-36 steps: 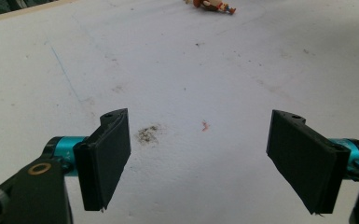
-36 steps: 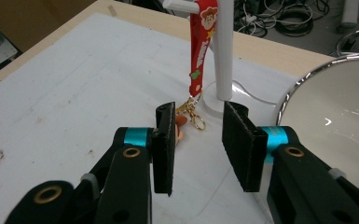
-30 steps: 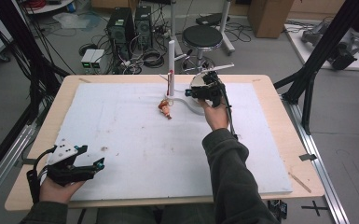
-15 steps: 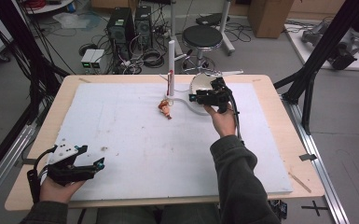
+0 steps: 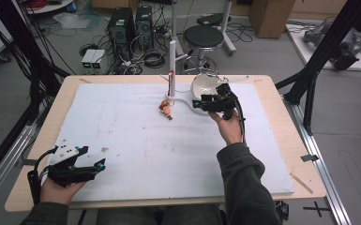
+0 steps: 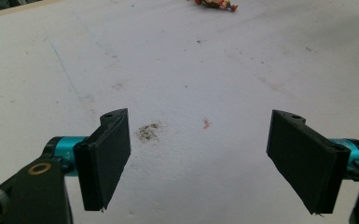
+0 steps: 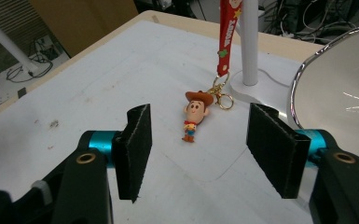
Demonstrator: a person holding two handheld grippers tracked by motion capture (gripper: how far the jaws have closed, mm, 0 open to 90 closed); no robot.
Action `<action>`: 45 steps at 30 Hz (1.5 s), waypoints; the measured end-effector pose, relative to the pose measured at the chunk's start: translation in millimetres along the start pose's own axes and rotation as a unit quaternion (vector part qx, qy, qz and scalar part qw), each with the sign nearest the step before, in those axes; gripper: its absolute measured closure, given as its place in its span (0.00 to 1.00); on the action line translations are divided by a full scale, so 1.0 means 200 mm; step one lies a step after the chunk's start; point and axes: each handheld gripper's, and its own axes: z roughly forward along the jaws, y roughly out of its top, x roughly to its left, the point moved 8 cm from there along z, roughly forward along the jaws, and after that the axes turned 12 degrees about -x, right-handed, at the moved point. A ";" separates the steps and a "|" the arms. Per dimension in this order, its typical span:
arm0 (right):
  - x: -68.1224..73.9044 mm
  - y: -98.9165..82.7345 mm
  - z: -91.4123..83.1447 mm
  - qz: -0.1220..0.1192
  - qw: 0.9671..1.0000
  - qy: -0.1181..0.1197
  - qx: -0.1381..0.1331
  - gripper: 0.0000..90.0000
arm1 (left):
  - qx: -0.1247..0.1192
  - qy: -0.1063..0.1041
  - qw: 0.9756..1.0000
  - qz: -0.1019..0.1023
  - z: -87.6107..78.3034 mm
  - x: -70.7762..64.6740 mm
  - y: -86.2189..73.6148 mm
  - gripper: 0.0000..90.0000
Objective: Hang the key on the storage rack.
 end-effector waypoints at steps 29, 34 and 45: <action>0.03 -0.05 -0.18 -0.022 1.000 0.002 -0.022 0.34 | -0.001 0.001 1.000 0.000 0.00 0.00 0.00 0.24; 0.01 -0.07 -0.22 -0.033 0.999 -0.002 -0.023 0.32 | 0.000 0.000 1.000 -0.001 0.00 0.00 0.00 0.24; 0.00 -0.13 -0.30 -0.024 1.000 -0.008 -0.018 0.25 | 0.000 0.000 1.000 0.000 0.00 0.00 0.00 0.24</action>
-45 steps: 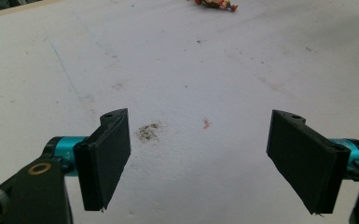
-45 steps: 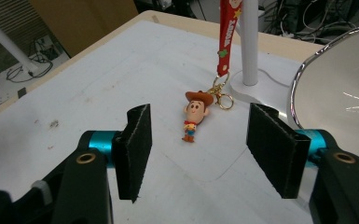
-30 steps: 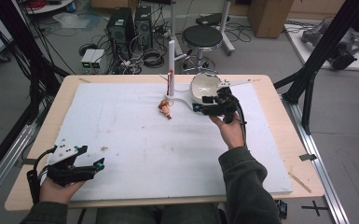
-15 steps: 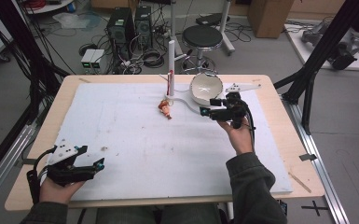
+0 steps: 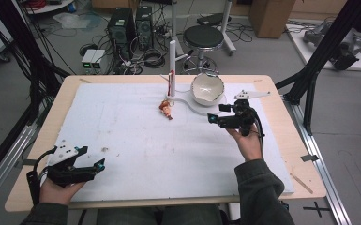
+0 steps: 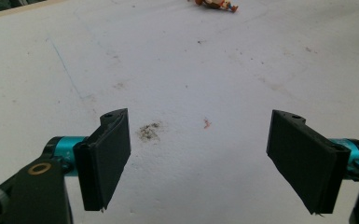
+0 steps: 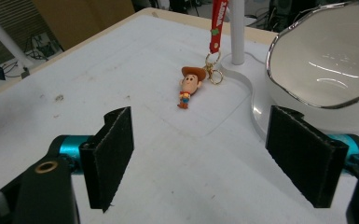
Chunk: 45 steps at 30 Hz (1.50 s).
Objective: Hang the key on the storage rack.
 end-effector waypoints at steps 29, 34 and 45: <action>0.02 -0.21 -0.18 -0.013 0.999 -0.029 0.013 0.13 | 0.000 -0.001 1.000 -0.001 0.00 0.00 0.00 0.24; 0.01 -0.24 -0.20 -0.012 0.999 -0.038 0.013 0.13 | 0.002 -0.001 1.000 -0.001 0.00 0.00 -0.01 0.24; 0.00 -0.29 -0.26 -0.010 0.999 -0.043 0.010 0.12 | 0.001 -0.003 1.000 -0.001 0.00 -0.01 -0.01 0.24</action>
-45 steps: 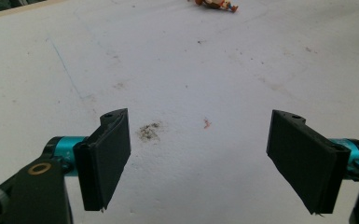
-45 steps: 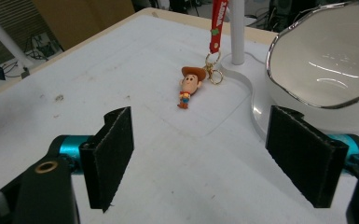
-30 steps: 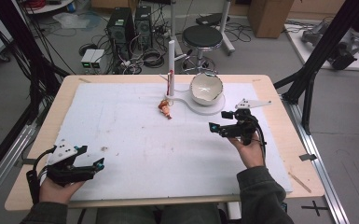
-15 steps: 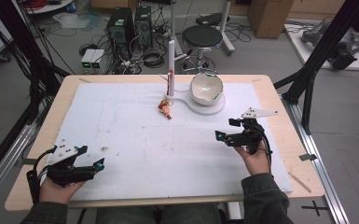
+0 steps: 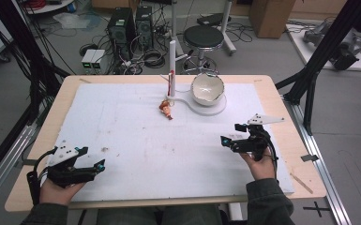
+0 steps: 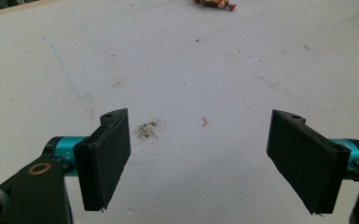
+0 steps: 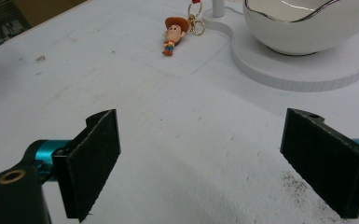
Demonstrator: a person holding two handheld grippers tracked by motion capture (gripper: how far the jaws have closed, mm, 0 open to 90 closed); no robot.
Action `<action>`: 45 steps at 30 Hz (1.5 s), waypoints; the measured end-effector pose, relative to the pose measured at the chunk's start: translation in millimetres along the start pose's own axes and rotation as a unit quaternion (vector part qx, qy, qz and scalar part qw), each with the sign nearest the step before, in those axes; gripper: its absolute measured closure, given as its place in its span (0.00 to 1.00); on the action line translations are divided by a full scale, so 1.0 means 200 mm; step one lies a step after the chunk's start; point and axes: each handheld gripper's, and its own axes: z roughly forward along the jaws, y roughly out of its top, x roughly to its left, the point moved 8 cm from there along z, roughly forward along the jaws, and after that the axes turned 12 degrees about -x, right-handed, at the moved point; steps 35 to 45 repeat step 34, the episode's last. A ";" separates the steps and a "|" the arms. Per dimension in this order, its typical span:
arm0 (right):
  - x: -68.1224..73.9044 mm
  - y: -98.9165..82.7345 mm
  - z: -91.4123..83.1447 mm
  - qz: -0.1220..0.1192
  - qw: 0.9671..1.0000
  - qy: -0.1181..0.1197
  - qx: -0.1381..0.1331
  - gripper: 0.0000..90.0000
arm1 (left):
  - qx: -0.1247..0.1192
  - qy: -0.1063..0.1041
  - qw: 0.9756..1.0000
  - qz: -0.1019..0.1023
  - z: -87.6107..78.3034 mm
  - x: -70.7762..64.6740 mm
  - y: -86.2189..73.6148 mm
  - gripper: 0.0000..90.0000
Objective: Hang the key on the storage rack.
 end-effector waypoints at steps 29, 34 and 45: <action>0.06 -0.07 -0.16 -0.015 1.000 0.000 -0.009 0.12 | 0.001 -0.006 1.000 -0.004 -0.01 -0.01 -0.01 0.24; 0.05 -0.09 -0.17 -0.014 1.000 0.000 -0.007 0.12 | -0.002 -0.009 1.000 -0.009 0.01 0.00 0.00 0.24; 0.05 -0.09 -0.17 -0.014 1.000 0.000 -0.007 0.12 | -0.002 -0.009 1.000 -0.009 0.01 0.00 0.00 0.24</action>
